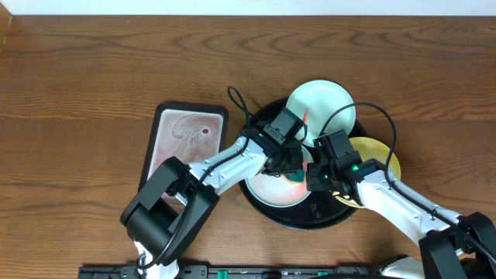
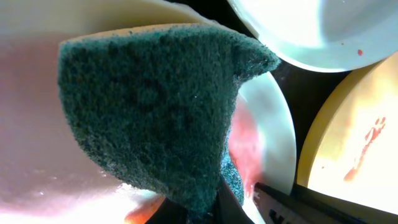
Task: Clean dirty plates on tray and stack at the side
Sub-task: 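Scrub the front green plate with the sponge while right gripper holds it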
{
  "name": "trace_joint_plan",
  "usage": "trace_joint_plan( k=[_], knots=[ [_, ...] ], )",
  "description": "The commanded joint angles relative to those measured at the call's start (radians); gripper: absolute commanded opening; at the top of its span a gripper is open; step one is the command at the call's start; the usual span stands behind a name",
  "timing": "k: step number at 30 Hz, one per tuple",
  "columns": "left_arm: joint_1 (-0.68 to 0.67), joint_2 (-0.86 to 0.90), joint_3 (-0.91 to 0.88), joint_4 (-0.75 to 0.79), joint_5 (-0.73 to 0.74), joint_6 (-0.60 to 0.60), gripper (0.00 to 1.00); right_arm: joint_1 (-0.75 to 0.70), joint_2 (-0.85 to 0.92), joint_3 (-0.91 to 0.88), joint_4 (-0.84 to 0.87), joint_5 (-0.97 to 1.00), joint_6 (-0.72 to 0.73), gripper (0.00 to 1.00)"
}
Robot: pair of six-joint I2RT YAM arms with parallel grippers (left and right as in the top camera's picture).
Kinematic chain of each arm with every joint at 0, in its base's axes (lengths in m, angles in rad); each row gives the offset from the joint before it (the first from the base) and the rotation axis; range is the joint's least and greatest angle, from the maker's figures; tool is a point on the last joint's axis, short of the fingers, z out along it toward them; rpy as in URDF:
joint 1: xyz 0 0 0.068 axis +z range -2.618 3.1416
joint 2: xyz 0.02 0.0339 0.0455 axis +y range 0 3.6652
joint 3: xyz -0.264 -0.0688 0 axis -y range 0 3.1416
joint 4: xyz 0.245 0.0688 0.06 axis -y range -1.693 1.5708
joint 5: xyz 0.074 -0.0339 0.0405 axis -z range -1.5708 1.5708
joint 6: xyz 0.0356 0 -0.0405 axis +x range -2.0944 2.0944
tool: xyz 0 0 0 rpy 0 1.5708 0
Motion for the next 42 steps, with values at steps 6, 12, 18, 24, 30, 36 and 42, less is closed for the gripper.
trace_joint_plan(
  k=[6, 12, 18, 24, 30, 36, 42],
  knots=[
    [-0.022, 0.037, -0.016, 0.009, 0.109, -0.055, 0.07, 0.003, 0.030, -0.027, -0.035, 0.017, -0.041, 0.01],
    [-0.022, 0.037, -0.016, 0.019, 0.103, 0.003, 0.07, 0.003, 0.030, -0.027, -0.035, 0.017, -0.041, 0.01],
    [-0.013, 0.037, -0.016, -0.186, -0.137, 0.057, 0.07, 0.003, 0.030, -0.027, -0.037, 0.017, -0.041, 0.01],
    [0.050, 0.037, -0.013, -0.346, -0.360, 0.056, 0.07, 0.003, 0.030, -0.027, -0.039, 0.017, -0.041, 0.01],
    [0.127, 0.036, 0.050, -0.517, -0.566, 0.056, 0.07, 0.003, 0.030, -0.027, -0.052, 0.018, -0.041, 0.01],
    [0.138, 0.036, 0.077, -0.530, -0.574, 0.057, 0.07, 0.002, 0.030, -0.027, -0.058, 0.025, -0.040, 0.01],
    [0.124, 0.037, 0.058, -0.375, -0.203, 0.056, 0.07, 0.003, 0.030, -0.027, -0.058, 0.025, -0.041, 0.01]
  ],
)
